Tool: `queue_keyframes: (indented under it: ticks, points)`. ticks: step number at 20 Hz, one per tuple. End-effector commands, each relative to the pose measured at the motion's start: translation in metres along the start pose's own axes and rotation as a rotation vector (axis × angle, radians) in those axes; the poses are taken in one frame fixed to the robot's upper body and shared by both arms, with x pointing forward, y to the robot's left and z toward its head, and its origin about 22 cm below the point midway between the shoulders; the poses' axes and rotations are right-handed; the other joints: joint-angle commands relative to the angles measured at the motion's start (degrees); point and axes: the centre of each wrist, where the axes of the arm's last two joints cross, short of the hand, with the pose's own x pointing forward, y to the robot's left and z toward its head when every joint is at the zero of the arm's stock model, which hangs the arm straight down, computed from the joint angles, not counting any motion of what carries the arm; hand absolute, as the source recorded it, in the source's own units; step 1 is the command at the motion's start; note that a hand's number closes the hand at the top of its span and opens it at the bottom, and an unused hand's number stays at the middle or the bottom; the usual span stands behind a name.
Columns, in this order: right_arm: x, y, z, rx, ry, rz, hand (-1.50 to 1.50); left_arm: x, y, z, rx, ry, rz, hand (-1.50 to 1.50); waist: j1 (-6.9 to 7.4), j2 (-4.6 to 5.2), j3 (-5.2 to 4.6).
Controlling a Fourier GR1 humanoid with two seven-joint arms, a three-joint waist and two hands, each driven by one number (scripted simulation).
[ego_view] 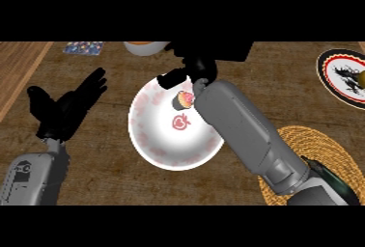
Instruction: Pick the cupcake from the placemat and place it in the bowl
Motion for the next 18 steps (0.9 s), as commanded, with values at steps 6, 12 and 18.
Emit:
queue_keyframes:
  ticks: [6, 12, 18]
  points:
    - [-0.004, 0.002, -0.018, -0.168, -0.112, -0.045, -1.50, -0.009, 0.006, -0.001, -0.003, 0.012, 0.011, 0.00, 0.29, 0.00, -0.05]
    - [-0.018, -0.006, -0.029, -0.305, -0.117, -0.106, -1.50, -0.019, 0.007, 0.019, 0.036, 0.013, 0.007, 0.00, -2.61, -0.92, 0.02]
    - [-0.039, -0.036, -0.025, -0.360, -0.133, -0.111, -1.50, -0.017, 0.014, 0.017, 0.097, 0.043, 0.010, 0.00, -6.17, -1.98, 0.02]
